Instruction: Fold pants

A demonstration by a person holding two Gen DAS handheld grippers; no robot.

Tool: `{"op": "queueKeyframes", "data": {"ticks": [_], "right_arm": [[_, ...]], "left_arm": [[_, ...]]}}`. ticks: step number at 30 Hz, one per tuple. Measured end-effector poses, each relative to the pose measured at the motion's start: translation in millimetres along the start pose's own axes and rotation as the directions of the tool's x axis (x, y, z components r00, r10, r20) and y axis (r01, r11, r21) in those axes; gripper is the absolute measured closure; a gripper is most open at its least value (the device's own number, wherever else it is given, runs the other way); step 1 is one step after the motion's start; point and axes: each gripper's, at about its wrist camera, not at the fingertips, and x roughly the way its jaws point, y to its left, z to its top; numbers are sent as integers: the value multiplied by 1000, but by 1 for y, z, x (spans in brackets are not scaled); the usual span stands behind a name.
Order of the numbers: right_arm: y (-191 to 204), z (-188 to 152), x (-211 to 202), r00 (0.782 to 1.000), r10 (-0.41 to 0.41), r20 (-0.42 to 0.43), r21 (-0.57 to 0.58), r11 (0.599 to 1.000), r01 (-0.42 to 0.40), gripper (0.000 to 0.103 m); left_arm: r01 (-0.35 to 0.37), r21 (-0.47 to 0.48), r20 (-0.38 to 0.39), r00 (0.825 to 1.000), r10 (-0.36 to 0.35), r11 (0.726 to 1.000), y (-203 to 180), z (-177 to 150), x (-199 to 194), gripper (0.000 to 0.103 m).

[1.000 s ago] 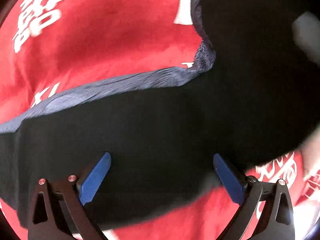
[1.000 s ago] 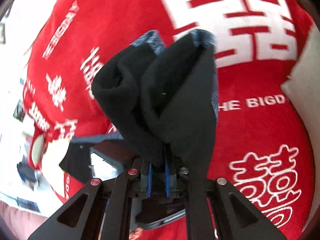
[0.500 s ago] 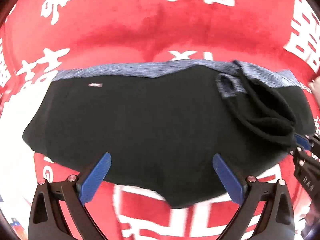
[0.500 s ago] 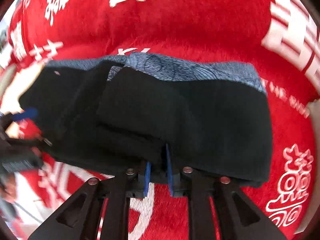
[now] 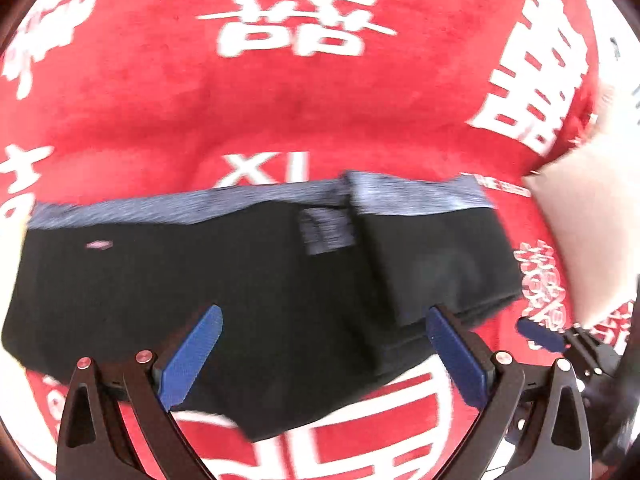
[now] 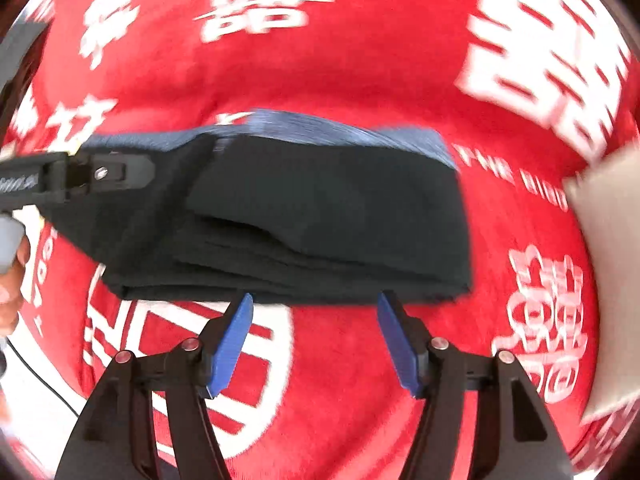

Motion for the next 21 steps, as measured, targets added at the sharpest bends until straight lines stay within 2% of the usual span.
{"op": "queueKeyframes", "data": {"ticks": [2,4,5,6,7,8,9,10,11,12,13,16,19,21], "right_arm": [[-22,-5,-1,1000,15,-23,87,996,-13,35],[-40,-10,0,999,20,-36,143,990,-14,35],[-45,-11,1,999,22,-41,158,987,-15,35],[-49,-12,1,999,25,-46,173,985,-17,35],[-54,-14,2,998,34,-48,191,981,-25,35],[-57,-15,3,998,43,-48,202,979,-32,36],[-60,-16,4,997,53,-48,214,976,-42,40],[-62,-16,5,997,63,-52,226,973,-50,46],[-67,-17,7,996,73,-57,240,969,-57,50],[-71,-17,8,994,84,-65,255,965,-65,56],[-74,-15,10,993,94,-71,269,960,-72,61],[-80,-14,6,993,100,-65,287,955,-78,62],[-85,-14,4,993,94,-67,283,957,-71,62],[-89,-13,6,991,108,-73,290,953,-83,62]], "left_arm": [[46,4,-16,999,-45,999,-9,5,10,3],[81,4,-48,996,-81,997,-16,10,20,17],[93,-3,-66,993,-93,996,-19,12,26,20],[105,-10,-78,991,-105,994,-20,13,31,29],[123,-17,-93,988,-124,992,-21,15,36,45],[150,-8,-119,982,-149,989,-20,16,43,55],[164,-10,-142,976,-163,986,-21,18,49,74],[173,-10,-166,971,-173,985,-23,18,53,85],[186,-10,-180,966,-185,982,-25,19,54,89],[208,-9,-188,960,-206,978,-28,19,51,97],[217,0,-187,959,-213,976,-31,19,47,97],[195,26,-192,963,-187,980,-32,7,37,97],[171,-9,-244,955,-168,985,-19,-19,48,97],[178,-34,-225,957,-181,983,-16,-30,51,97]]}}
